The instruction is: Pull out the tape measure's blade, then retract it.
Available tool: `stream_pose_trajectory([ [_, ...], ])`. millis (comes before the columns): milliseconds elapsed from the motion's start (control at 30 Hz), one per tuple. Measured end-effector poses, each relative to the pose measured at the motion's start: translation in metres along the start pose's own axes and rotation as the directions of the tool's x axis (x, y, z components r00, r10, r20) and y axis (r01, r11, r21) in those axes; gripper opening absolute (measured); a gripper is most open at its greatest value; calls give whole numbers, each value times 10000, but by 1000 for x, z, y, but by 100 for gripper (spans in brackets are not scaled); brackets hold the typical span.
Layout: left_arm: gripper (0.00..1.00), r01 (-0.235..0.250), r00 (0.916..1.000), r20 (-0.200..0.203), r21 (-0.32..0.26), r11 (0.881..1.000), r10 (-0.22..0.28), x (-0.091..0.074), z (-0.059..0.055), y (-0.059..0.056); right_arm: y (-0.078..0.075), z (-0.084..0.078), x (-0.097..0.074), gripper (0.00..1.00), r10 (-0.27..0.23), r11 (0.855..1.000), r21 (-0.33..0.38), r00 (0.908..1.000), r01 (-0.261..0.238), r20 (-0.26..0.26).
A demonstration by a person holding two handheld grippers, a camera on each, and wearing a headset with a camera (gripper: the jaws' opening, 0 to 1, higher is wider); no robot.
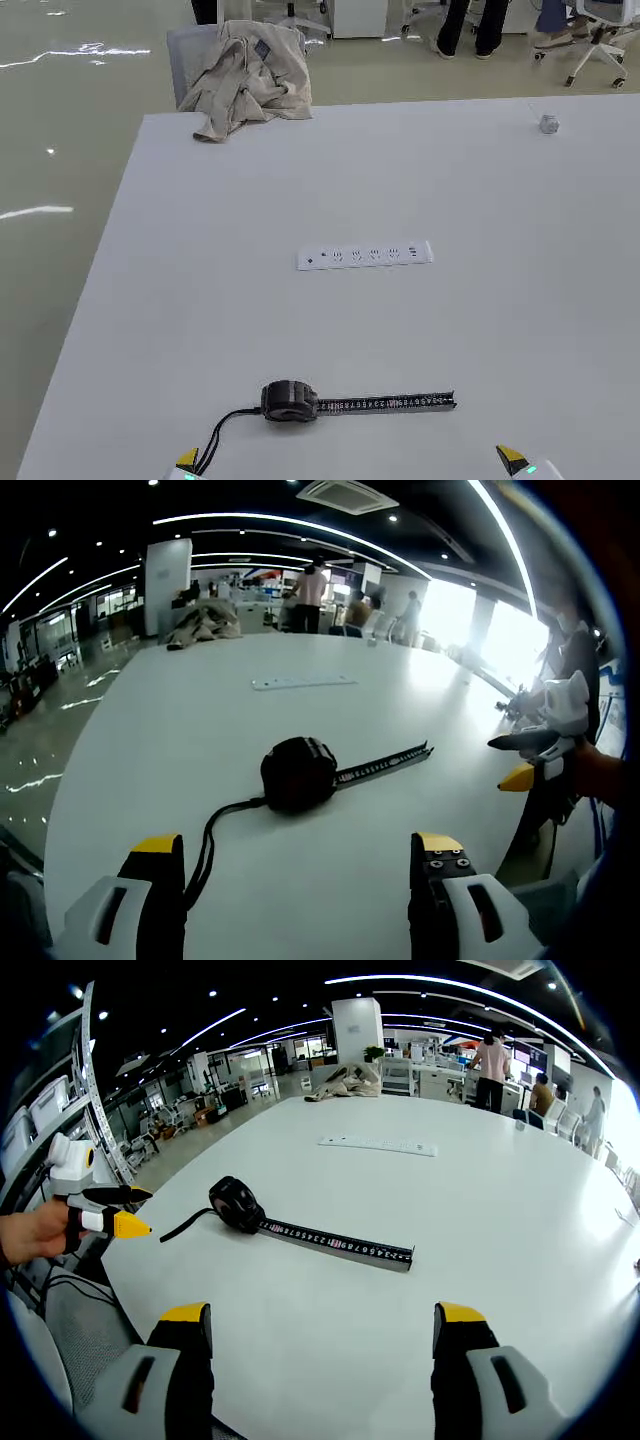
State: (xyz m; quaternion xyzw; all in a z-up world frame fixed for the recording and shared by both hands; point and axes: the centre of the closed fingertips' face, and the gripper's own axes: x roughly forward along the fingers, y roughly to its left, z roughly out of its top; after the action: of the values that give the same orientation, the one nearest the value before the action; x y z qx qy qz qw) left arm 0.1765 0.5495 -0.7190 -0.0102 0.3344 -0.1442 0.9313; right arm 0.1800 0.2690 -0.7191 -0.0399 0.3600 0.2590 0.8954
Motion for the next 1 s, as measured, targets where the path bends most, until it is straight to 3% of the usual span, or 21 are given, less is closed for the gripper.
stream_pose_trajectory([
  [167,93,-462,9989,104,-128,9988,464,-8,4,4,4,5,-10,96,-68,9998,168,9999,65,145],
  [467,95,-540,9985,-104,-284,9981,538,-15,7,-1,11,15,-25,96,-213,9996,217,9985,203,497],
  [1000,100,-889,9959,98,-648,9939,897,-23,13,-11,18,12,-35,99,-201,9995,262,9989,190,425],
])
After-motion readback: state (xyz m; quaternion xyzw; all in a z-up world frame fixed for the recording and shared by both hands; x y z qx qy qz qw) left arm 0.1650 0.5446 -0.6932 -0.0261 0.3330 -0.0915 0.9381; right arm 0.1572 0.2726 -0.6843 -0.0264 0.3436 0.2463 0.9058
